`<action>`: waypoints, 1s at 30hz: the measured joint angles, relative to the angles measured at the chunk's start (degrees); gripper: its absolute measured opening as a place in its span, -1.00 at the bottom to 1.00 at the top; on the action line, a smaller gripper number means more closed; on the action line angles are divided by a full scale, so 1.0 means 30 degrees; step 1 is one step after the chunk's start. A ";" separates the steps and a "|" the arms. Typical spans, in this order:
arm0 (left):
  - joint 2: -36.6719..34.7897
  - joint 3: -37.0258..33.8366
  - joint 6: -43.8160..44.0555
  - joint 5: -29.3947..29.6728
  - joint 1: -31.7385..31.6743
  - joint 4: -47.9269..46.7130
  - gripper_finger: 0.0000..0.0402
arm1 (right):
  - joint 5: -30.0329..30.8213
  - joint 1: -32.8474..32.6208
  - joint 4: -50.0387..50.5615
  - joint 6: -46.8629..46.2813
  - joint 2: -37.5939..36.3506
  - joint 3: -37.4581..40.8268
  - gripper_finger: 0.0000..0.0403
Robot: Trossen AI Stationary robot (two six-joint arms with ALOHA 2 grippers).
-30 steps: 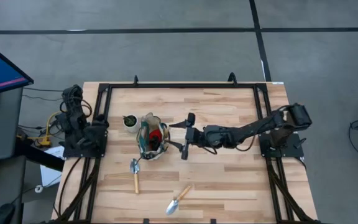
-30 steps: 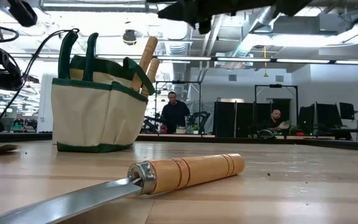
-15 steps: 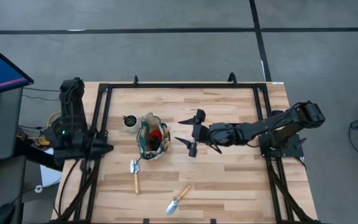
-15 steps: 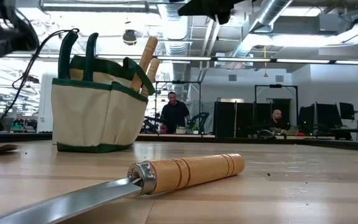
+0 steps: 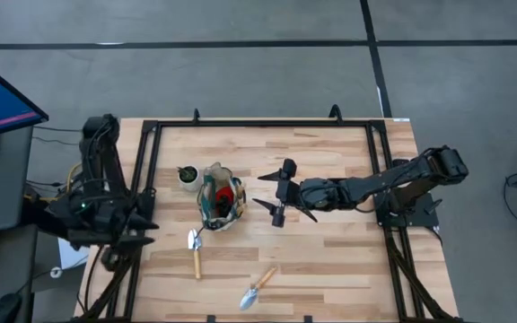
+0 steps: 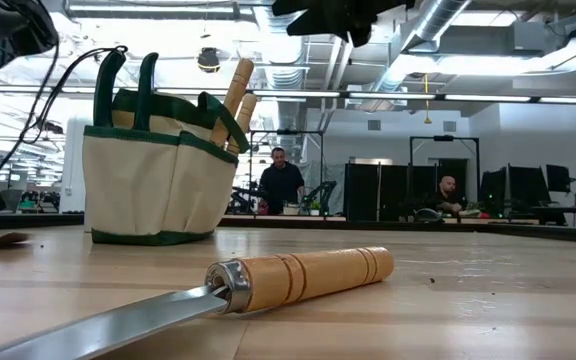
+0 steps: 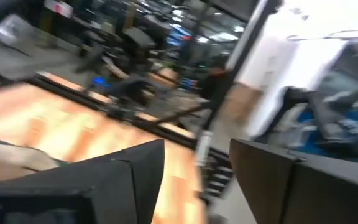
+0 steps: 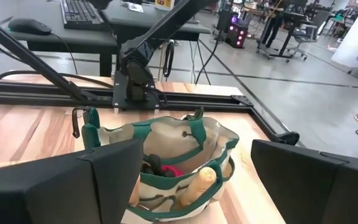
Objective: Pick & Place Garden tools in Gardening bag
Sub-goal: Put the trowel into the gardening bag
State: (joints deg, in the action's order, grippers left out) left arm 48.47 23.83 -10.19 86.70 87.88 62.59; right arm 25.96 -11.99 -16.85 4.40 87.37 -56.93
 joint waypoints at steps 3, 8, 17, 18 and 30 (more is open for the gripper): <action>-0.0382 0.0000 0.2122 -0.0880 0.1134 0.0048 -0.11 | -0.0014 0.0000 0.0022 -0.0055 0.0000 0.0000 0.45; -0.0750 0.0317 0.5623 -0.7358 0.1145 0.0060 -0.14 | -0.0053 0.0007 0.0039 -0.0488 0.0000 0.0000 0.45; -0.0807 0.1561 0.7560 -1.1985 -0.0585 -0.1101 -0.16 | -0.0423 -0.1474 0.3096 -0.0728 0.0000 -0.0161 0.45; -0.0849 0.1559 0.7998 -1.2005 -0.0635 -0.1396 -0.16 | -0.0521 -0.1789 0.4120 -0.1123 0.0007 -0.0347 0.45; -0.0924 0.1566 1.0218 -0.8988 -0.0766 -0.1588 -0.19 | -0.1212 -0.4780 1.0316 -0.4270 0.0015 -0.2977 0.45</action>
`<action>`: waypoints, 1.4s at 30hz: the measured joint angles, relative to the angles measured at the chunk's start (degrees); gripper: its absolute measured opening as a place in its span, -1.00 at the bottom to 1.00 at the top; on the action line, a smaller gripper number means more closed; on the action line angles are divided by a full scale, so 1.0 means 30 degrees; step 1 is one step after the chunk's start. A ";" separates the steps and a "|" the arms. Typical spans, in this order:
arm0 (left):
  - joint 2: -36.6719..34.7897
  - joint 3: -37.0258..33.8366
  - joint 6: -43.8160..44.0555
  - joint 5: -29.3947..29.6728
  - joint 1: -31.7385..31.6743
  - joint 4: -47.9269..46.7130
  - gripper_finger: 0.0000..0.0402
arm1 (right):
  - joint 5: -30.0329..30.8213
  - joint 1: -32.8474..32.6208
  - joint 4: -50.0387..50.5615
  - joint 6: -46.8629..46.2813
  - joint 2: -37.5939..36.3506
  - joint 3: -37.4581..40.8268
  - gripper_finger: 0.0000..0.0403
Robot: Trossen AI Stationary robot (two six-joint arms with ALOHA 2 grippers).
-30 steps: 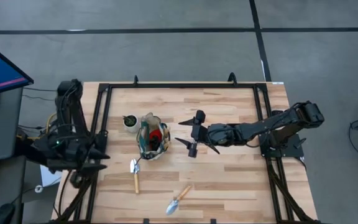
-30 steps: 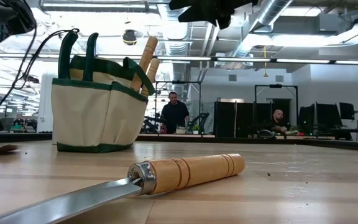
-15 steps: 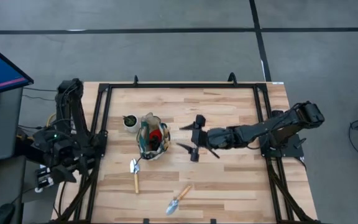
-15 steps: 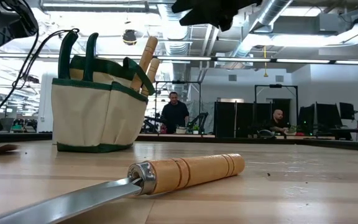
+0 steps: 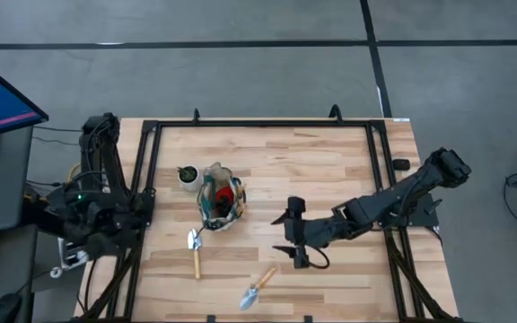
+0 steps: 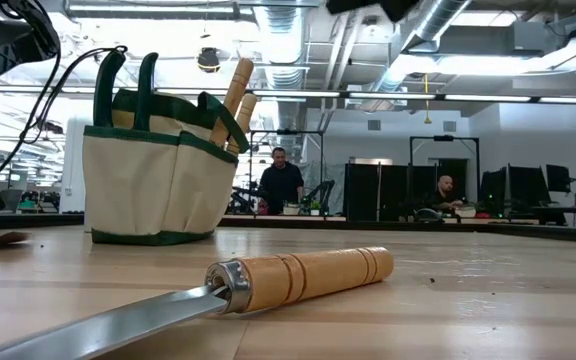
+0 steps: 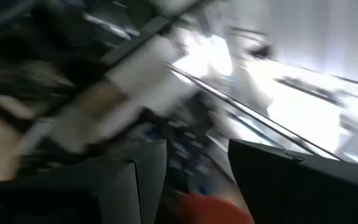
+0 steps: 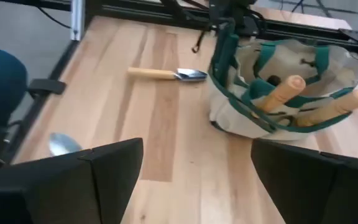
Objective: Pick & Place Garden tools in Gardening bag
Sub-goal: Put the trowel into the gardening bag
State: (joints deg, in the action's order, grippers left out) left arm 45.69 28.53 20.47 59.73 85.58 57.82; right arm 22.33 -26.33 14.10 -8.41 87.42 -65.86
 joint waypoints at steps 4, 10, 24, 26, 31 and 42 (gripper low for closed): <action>-0.0001 0.0000 -0.1988 0.6711 0.0015 0.0008 -0.19 | 0.0507 -0.0116 0.1097 -0.1289 0.0000 -0.0758 0.44; -0.0420 -0.0559 -0.4296 1.0067 -0.1822 0.0073 -0.19 | 0.0729 -0.0211 0.2376 -0.3614 0.0172 -0.0855 0.44; -0.0219 -0.4336 -0.0841 0.7921 -0.4065 0.0058 -0.19 | -0.4067 -0.1334 0.3800 -0.3469 0.4935 -0.3231 0.44; -0.0220 -0.4840 0.0801 0.6421 -0.4065 0.0056 -0.19 | -0.4458 -0.1488 0.4754 -0.2720 0.6059 -0.4590 0.44; -0.0211 -0.5816 0.3941 0.3508 -0.3781 0.0000 -0.19 | -0.4459 -0.1420 0.8278 -0.2003 0.8208 -0.8366 0.44; 0.0536 -0.6623 0.9689 -0.1734 -0.3769 -0.0009 -0.19 | -0.4807 -0.1388 1.0228 0.0003 1.0833 -1.1106 0.44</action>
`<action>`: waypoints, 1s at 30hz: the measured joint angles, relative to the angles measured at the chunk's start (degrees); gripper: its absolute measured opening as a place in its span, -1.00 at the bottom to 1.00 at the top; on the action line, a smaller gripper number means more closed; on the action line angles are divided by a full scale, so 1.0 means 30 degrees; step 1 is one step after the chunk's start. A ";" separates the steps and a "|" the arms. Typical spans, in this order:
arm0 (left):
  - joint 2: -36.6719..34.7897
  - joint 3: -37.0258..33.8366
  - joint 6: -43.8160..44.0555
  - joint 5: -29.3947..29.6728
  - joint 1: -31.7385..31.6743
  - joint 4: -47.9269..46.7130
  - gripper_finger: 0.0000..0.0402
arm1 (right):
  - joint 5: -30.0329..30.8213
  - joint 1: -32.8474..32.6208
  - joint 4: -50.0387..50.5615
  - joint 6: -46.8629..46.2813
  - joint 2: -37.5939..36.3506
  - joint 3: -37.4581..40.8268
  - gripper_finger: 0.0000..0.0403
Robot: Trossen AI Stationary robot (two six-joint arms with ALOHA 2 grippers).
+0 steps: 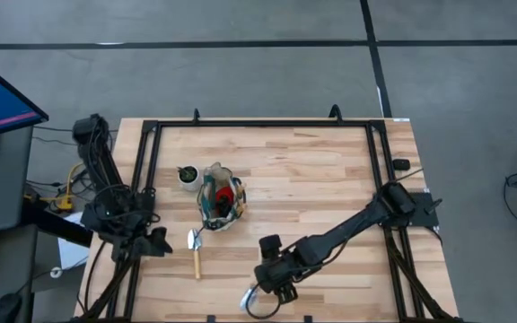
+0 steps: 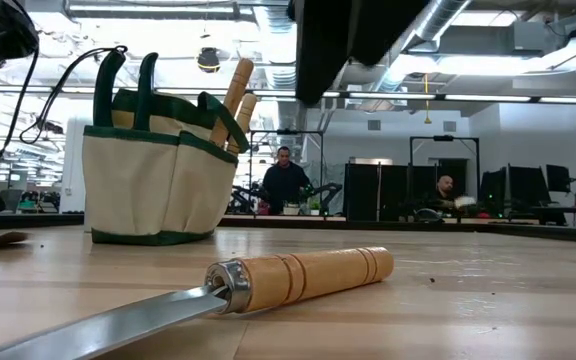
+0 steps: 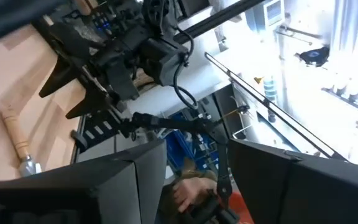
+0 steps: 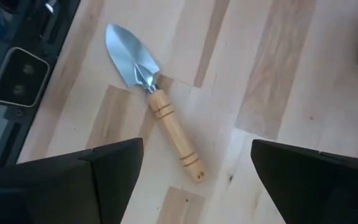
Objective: Pick & Place Garden tools in Gardening bag
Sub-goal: Put the trowel into the gardening bag
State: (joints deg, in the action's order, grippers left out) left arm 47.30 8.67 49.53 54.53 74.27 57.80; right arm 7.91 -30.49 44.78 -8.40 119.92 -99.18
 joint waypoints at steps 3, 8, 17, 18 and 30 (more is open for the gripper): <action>0.0463 0.0000 0.0708 -0.0028 0.0003 -0.0369 -0.19 | -0.0207 -0.0010 0.0076 -0.0002 0.0281 -0.0036 0.44; 0.1760 0.0000 0.4664 -0.1699 0.0003 -0.2830 -0.19 | -0.0270 -0.0156 0.0501 -0.0187 0.0430 -0.0044 0.44; 0.5535 0.3805 -0.0149 -0.6073 -0.2592 -0.3036 -0.19 | -0.0198 -0.0207 0.0680 -0.0869 0.0321 -0.0038 0.44; 0.5808 0.4574 -0.2033 -0.6797 -0.2899 -0.3009 -0.19 | -0.0195 -0.0207 0.0669 -0.0869 0.0321 -0.0040 0.44; 0.3198 1.2554 -1.1911 -0.6169 -0.3906 -1.6956 -0.19 | -0.0264 -0.0229 0.1570 -0.1714 0.0321 -0.0036 0.44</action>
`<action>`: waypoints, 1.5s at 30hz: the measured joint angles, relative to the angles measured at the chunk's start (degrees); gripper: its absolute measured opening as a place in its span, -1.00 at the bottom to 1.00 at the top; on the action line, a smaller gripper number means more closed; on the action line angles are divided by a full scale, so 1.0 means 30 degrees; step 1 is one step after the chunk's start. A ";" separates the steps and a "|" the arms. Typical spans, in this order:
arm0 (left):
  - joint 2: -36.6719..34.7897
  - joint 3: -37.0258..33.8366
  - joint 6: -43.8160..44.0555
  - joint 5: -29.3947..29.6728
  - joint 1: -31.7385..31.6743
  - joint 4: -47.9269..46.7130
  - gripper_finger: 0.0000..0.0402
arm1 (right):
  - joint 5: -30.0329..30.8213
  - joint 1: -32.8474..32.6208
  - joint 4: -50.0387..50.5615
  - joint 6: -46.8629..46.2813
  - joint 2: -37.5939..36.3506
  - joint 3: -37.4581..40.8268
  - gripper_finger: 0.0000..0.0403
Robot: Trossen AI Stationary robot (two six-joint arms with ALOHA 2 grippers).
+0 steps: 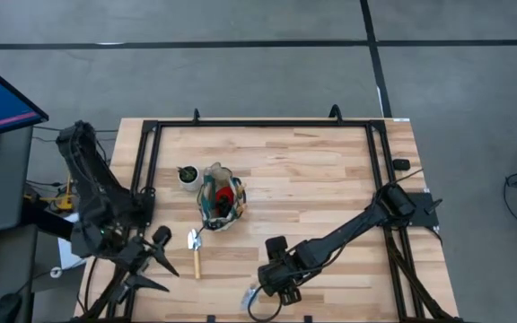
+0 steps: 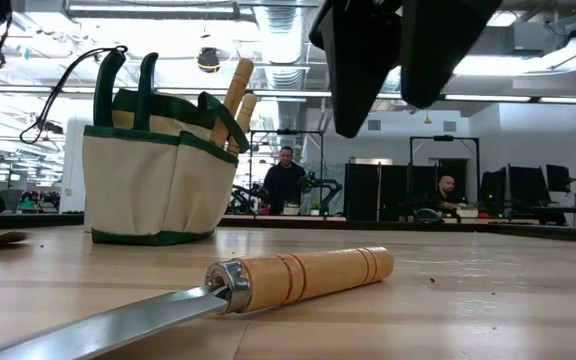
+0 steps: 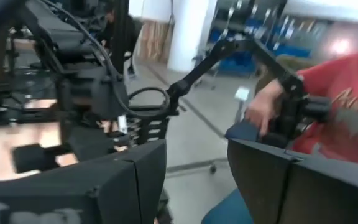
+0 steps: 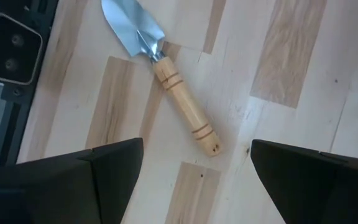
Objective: Pick & Place Garden tools in Gardening bag
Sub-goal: Put the trowel into the gardening bag
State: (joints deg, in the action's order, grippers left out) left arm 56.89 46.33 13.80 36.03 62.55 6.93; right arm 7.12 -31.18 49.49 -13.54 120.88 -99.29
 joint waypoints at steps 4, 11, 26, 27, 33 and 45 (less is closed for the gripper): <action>-0.0047 0.2477 0.0070 -0.0702 -0.0931 -0.4735 -0.19 | 0.0006 0.0007 0.0083 -0.0011 -0.0007 0.0000 0.44; 0.0683 0.3300 0.3723 -0.3690 -0.2315 -1.0794 -0.19 | 0.0000 0.0007 0.0081 -0.0101 -0.0015 0.0000 0.44; 0.6514 0.3278 0.0908 -1.0066 -0.4914 -1.5187 -0.19 | -0.0048 -0.0116 0.0081 -0.1015 -0.0029 0.0007 0.44; 0.6852 0.3278 0.0337 -1.0193 -0.5146 -1.5179 -0.19 | -0.0057 -0.0153 0.0081 -0.1017 -0.0029 0.0007 0.44; 0.8209 0.3278 -0.2631 -1.1362 -0.6716 -1.5187 -0.19 | -0.0073 -0.0284 0.0081 -0.1020 -0.0036 0.0007 0.44; 0.8557 0.2510 -0.6948 -1.2505 -0.7770 -1.5468 -0.19 | -0.0073 -0.0357 0.0150 -0.1024 -0.0044 0.0007 0.44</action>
State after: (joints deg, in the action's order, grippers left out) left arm 82.56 53.86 -7.05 -1.49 39.24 -39.48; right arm 6.90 -32.25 49.95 -16.61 120.75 -99.26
